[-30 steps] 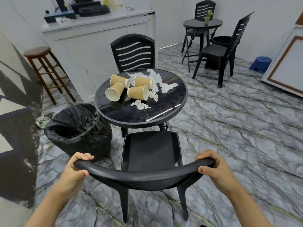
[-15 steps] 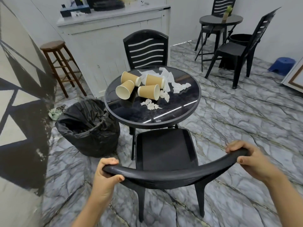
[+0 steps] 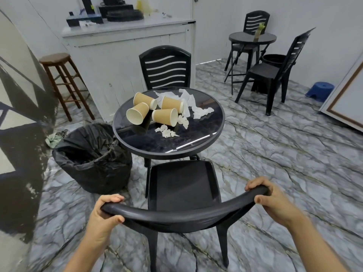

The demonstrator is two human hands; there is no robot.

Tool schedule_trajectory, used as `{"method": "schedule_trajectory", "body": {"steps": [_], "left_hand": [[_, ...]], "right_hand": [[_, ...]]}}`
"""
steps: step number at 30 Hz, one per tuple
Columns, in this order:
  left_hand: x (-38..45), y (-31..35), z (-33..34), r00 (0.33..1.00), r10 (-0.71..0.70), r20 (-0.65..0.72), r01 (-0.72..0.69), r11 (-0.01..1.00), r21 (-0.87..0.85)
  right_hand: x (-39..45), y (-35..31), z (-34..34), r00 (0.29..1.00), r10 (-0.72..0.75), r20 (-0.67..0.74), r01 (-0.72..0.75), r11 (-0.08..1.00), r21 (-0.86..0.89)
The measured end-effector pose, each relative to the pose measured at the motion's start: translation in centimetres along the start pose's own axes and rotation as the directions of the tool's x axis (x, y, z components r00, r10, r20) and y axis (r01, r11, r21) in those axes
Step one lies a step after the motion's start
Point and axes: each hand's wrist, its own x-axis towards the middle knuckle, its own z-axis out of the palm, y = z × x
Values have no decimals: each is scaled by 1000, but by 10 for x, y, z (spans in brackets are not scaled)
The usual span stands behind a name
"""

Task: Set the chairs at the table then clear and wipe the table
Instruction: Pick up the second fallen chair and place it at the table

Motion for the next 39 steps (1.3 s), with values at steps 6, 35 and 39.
{"method": "schedule_trajectory", "body": {"steps": [6,35,39], "left_hand": [[-13,10,7,997,-79,-1,79,996,32],[-7,93,-24,939,-77,-334,319,556,768],[-14,102,-41,919,-112,-379,390,407,826]], "right_hand": [[-7,1,-9,1000,18,1,-18,998,-57],[126,-57,192,795,305,524,425,337,-840],[135,-47,254,718,335,610,571,218,-791]]}}
